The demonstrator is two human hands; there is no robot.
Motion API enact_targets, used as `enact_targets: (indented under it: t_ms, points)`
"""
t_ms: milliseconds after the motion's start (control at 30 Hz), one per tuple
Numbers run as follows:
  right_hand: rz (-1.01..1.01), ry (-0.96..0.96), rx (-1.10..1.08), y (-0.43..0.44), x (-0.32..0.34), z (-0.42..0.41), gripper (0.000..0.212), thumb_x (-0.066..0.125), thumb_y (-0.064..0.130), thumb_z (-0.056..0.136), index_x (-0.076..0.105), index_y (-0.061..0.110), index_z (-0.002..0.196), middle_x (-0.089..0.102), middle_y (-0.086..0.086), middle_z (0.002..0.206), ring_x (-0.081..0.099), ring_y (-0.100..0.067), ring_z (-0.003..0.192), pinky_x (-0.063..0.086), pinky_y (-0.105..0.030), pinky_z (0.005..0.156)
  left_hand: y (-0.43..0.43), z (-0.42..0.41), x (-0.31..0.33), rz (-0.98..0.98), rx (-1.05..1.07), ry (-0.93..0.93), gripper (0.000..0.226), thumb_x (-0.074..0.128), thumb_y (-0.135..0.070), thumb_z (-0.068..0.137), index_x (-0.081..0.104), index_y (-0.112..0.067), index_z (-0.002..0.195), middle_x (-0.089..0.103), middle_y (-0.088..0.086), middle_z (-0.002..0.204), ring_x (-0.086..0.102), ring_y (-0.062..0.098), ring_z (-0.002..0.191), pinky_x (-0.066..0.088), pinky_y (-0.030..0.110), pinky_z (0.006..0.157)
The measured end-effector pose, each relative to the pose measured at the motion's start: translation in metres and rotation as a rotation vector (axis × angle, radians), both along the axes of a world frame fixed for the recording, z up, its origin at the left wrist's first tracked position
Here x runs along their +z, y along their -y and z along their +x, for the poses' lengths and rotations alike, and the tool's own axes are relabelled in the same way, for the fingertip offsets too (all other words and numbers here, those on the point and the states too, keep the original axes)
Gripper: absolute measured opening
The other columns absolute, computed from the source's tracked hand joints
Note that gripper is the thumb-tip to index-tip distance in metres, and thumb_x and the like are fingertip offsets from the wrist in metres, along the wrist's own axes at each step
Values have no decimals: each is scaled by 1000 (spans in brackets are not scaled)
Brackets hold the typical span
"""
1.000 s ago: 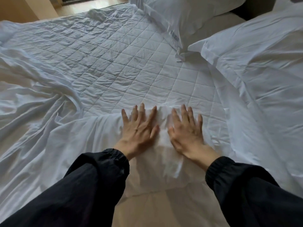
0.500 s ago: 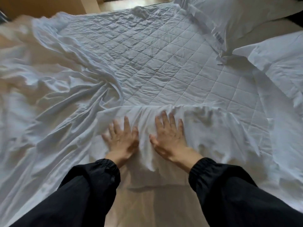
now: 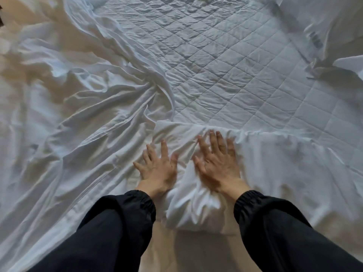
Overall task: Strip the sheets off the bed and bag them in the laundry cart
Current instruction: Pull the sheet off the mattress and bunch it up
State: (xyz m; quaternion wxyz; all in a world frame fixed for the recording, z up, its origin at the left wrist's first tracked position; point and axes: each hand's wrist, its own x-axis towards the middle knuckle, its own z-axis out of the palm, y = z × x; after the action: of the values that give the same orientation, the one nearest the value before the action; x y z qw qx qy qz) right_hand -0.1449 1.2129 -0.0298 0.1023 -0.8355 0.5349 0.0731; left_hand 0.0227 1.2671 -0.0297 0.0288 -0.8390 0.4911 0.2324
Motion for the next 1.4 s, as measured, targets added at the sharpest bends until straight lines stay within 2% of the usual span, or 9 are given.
enact_targets:
  t_ms: [133,233,400,533,700,867,1100,1267,1400]
  points:
    - [-84,126,-164,-7,-7,-1,68,11,55,91,-3,31,153,-11,-9,160,-15,-28,147,-3,-50,119,-1,4,12,-224,131,-101,72,29,-62,94,14,-16,146,38,15,145,40,33,131,33,48,102]
    - [-129,135,-151,-7,-5,-4,70,25,41,88,11,23,154,7,-15,160,0,-31,148,3,-49,120,12,18,30,-404,251,-157,46,41,-51,96,44,-12,119,63,13,111,60,35,104,41,37,80]
    - [-208,72,-133,-9,9,-14,61,27,12,90,25,8,151,21,-13,157,15,-32,146,4,-50,119,18,24,40,-556,227,-120,24,45,-37,98,47,-14,94,58,6,83,59,34,88,33,32,69]
    - [-206,-30,-92,-7,4,-28,60,24,24,91,30,9,149,30,-13,154,27,-33,142,7,-55,112,11,31,29,-479,286,-149,25,39,-36,101,45,-12,93,54,3,83,58,34,88,33,34,70]
    - [-98,84,-202,-20,23,-11,72,-2,45,86,-5,19,153,-1,-10,161,-5,-28,148,-16,-52,114,-9,22,33,-475,341,-230,34,39,-47,98,41,-16,111,60,8,101,58,33,97,40,38,78]
    - [-29,234,-206,-83,31,11,79,21,58,92,-3,13,153,-9,-13,159,-12,-31,147,-18,-48,114,-70,16,24,-409,413,-244,52,39,-61,91,35,-16,116,59,8,108,59,32,95,45,42,81]
    - [-93,88,-97,-106,30,21,85,47,-4,79,4,4,152,11,-28,155,10,-39,146,-7,-60,112,-88,18,33,-560,280,-295,23,33,-34,103,42,-17,91,56,3,74,53,28,70,32,35,60]
    - [-175,42,-38,-103,32,14,69,43,-19,79,22,-12,144,26,-36,148,26,-44,140,13,-55,117,-78,71,60,-615,155,-126,26,37,-30,102,49,-11,88,62,19,85,55,37,79,34,38,64]
    - [-53,130,-87,-107,45,6,74,32,-14,81,8,-3,150,11,-26,156,9,-35,147,5,-45,120,-81,68,51,-539,123,-250,29,47,-39,98,52,-12,90,58,5,84,56,30,84,33,32,65]
